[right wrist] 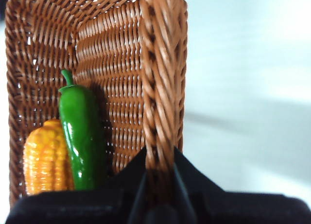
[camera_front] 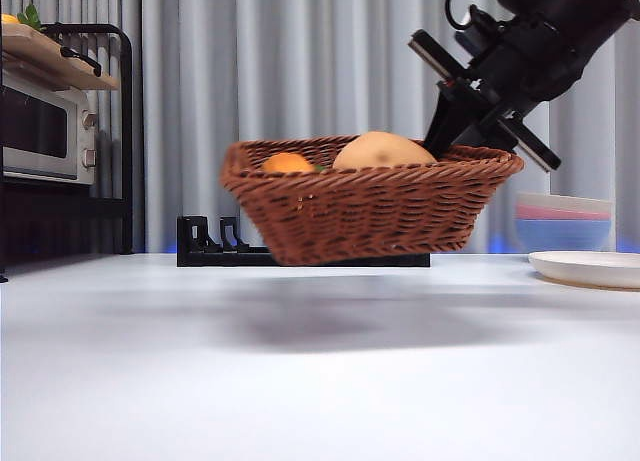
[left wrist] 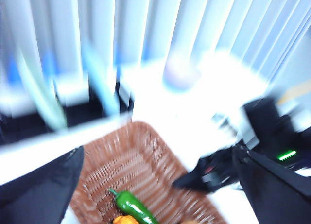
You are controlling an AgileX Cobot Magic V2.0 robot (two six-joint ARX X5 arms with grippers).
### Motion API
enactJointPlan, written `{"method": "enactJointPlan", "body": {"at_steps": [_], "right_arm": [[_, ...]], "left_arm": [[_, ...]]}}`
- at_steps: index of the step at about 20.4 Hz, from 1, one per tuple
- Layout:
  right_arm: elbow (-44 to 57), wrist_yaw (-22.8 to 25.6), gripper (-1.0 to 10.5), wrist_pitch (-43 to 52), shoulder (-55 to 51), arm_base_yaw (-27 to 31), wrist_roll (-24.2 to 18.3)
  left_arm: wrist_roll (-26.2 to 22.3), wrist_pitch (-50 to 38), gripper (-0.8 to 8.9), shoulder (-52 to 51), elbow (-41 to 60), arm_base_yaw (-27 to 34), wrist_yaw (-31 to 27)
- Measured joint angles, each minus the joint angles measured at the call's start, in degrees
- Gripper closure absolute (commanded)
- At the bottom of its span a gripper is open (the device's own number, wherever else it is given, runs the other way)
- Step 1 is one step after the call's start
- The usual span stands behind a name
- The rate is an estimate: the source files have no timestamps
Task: Pick up the basket,pick up the corn from the table,pick up the potato from the table,pick up the cucumber from the table,put all items into the basket
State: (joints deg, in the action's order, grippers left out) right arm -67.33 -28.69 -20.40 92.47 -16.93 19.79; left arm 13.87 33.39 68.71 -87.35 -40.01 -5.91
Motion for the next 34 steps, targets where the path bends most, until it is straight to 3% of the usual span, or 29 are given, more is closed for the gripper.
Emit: {"method": "enactJointPlan", "body": {"at_steps": [5,10,14,16,18,19,22,24,27,28,34], "right_arm": [[-0.09,2.71,9.6,-0.26,4.31,-1.88,4.22],[-0.09,5.42,9.1,-4.68,8.28,-3.08,5.25],[-0.15,6.4,4.6,-8.17,8.33,-2.93,5.31],[-0.15,6.4,3.8,-8.63,8.17,-2.64,5.05],[-0.15,6.4,3.8,-8.92,6.67,-2.21,4.59],[-0.15,6.4,3.8,-9.03,4.81,-1.95,4.15],[-0.17,6.36,4.5,-8.83,-4.07,-0.59,1.75],[-0.26,6.88,5.9,-8.79,-10.49,-0.04,-1.73],[-0.31,10.12,9.1,-10.38,-19.43,-0.26,-7.52],[-0.37,11.72,9.7,-11.5,-22.01,-0.26,-9.46],[-0.44,24.5,9.6,-18.78,-30.01,-0.31,-17.86]], "left_arm": [[-1.03,1.7,1.49,-7.52,0.09,0.0,0.0],[-1.42,4.48,1.49,-9.27,0.09,0.0,0.0],[-1.9,6.03,1.49,-9.09,0.15,0.0,0.0],[-2.36,6.16,1.53,-9.11,0.17,0.0,0.0],[-3.34,7.87,1.6,-9.11,0.15,0.0,-0.87],[-4.2,9.03,2.14,-9.09,0.17,0.0,-2.69],[-9.38,14.86,6.47,-8.85,0.17,0.0,-15.45],[-12.07,21.2,8.36,-7.74,0.17,0.0,-25.31],[-13.38,24.81,8.23,-6.67,0.55,0.87,-28.02],[-13.51,24.24,8.23,-6.71,0.55,1.01,-28.06],[-13.9,18.38,8.23,-8.92,3.17,1.01,-28.06]]}}
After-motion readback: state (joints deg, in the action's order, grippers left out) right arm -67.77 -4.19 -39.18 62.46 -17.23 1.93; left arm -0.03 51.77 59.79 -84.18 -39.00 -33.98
